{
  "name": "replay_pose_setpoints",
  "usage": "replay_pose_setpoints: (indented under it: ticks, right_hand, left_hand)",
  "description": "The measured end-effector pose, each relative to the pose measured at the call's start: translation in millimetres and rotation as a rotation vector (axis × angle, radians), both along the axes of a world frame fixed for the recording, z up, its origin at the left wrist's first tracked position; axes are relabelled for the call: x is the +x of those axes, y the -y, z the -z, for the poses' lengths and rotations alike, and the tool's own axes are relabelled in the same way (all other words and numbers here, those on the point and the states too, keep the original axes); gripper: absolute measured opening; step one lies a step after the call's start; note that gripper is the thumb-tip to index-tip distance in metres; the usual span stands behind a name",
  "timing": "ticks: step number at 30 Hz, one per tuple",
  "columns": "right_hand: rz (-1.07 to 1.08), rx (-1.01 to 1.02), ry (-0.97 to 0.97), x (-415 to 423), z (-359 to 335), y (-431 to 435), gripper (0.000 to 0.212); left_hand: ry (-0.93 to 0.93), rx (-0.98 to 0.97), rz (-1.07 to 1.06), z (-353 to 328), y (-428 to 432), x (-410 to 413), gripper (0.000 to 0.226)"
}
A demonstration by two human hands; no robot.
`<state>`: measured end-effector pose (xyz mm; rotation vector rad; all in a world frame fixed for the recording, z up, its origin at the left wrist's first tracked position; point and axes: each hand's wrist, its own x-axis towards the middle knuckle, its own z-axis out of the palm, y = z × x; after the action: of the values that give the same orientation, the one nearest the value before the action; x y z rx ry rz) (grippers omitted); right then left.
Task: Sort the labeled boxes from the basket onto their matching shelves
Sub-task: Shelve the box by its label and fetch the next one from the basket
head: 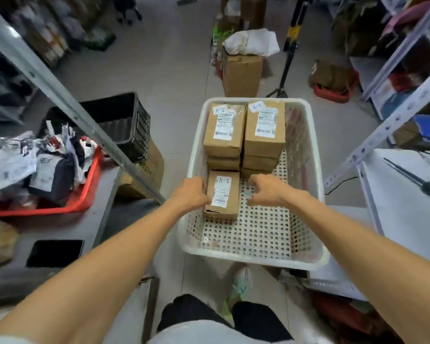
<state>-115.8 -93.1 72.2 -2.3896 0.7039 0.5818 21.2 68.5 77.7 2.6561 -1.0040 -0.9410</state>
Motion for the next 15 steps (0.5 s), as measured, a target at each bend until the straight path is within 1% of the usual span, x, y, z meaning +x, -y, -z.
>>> replay_pose_setpoints:
  ticks: [2,6,9,12,15]
  right_hand:
    - [0.023,0.051,-0.01,2,20,7,0.057]
    - [0.077,0.12,-0.061,-2,64,15,0.066]
    - [0.135,0.177,-0.119,-2,101,21,0.064]
    - [0.192,0.228,-0.141,6,138,23,0.062]
    - [0.185,0.265,-0.186,21,176,21,0.06]
  left_hand:
    - [-0.014,0.018,-0.003,18,9,2,0.02]
    - [-0.039,0.03,-0.047,57,30,11,0.041]
    - [-0.064,0.068,-0.07,90,43,15,0.047]
    - [-0.125,0.063,-0.104,131,55,20,0.052]
    - [-0.148,0.072,-0.117,173,61,24,0.061]
